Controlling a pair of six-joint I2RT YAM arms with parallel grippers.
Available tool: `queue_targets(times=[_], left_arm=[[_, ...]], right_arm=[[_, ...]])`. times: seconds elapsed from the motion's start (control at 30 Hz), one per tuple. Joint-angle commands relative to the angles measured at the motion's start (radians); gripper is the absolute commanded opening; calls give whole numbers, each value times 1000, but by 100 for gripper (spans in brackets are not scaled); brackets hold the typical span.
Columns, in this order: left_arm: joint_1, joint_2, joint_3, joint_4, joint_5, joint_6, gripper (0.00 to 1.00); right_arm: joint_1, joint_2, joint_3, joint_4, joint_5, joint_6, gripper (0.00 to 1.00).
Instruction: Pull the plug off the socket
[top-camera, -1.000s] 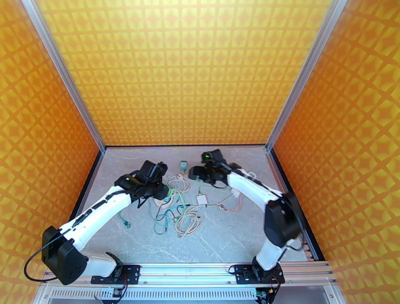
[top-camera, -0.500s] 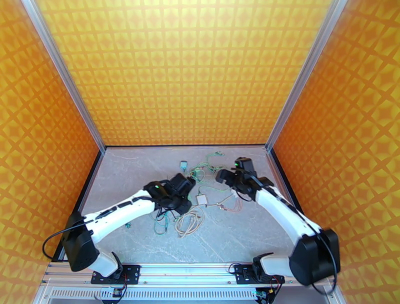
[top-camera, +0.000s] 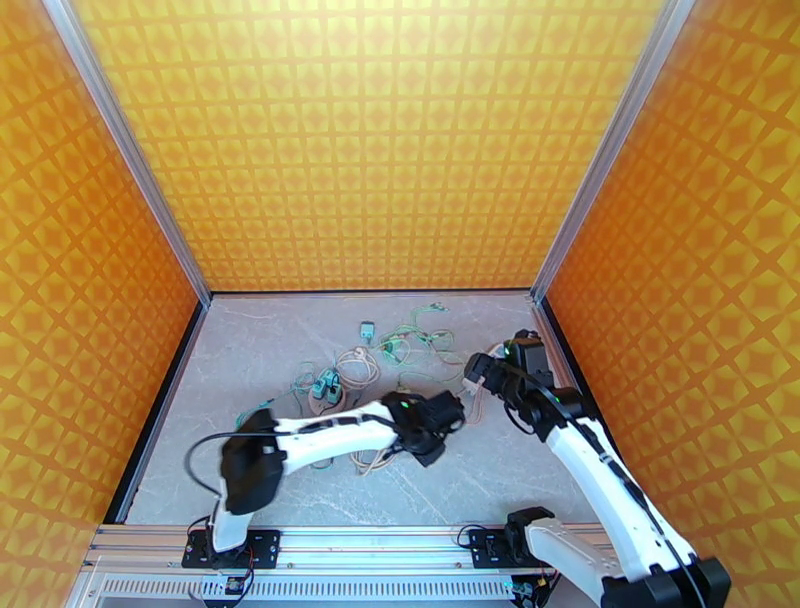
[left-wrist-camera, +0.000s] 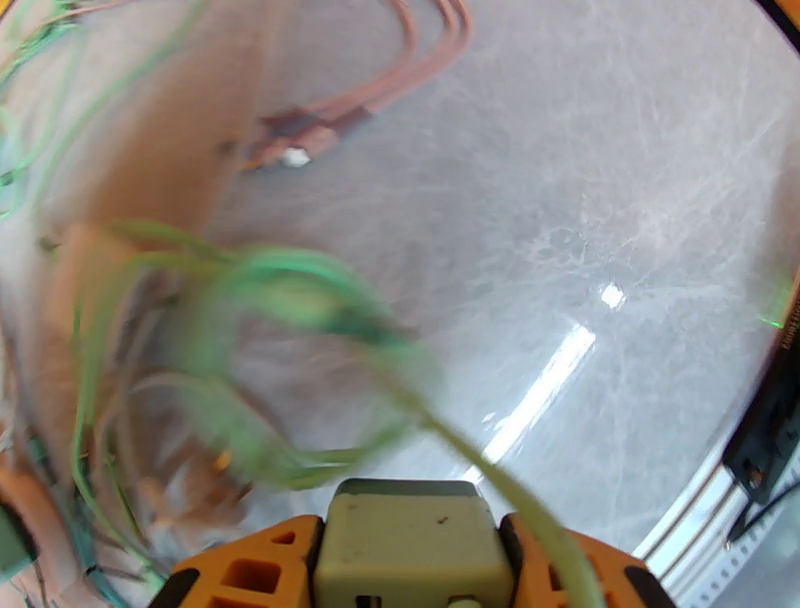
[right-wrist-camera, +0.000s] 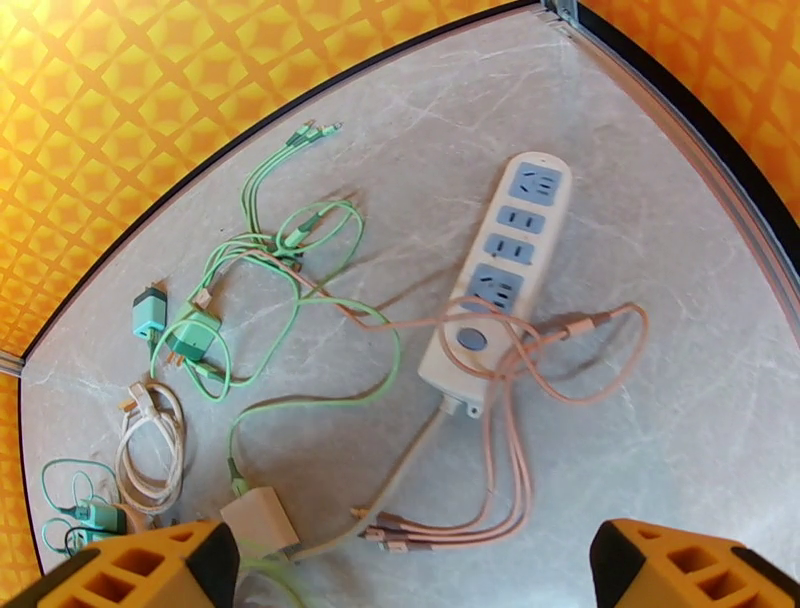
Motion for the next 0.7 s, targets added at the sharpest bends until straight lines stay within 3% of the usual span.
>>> queue_targets(times=[0.0,0.13,0.27,0.53,0.67], left_arm=[[-6,51,61,-57,-33,-35,11],[-12,73,81,-48,-27,-43,30],[-12,55,92,-47,-25,-44,67],[9,-44,88,-36,-24,-45,97],[56,-139,31,-7,-24,-47,99]], right_arm=[[-2,-38,-30,-65,32,4,98],[-2,-76,-49,-90,33,1,98],[-2,-98,-61,-101,11,-1,99],[-2,-89,-106,5,-149,33,98],[-2,-106,-145,103,-233,45,98]])
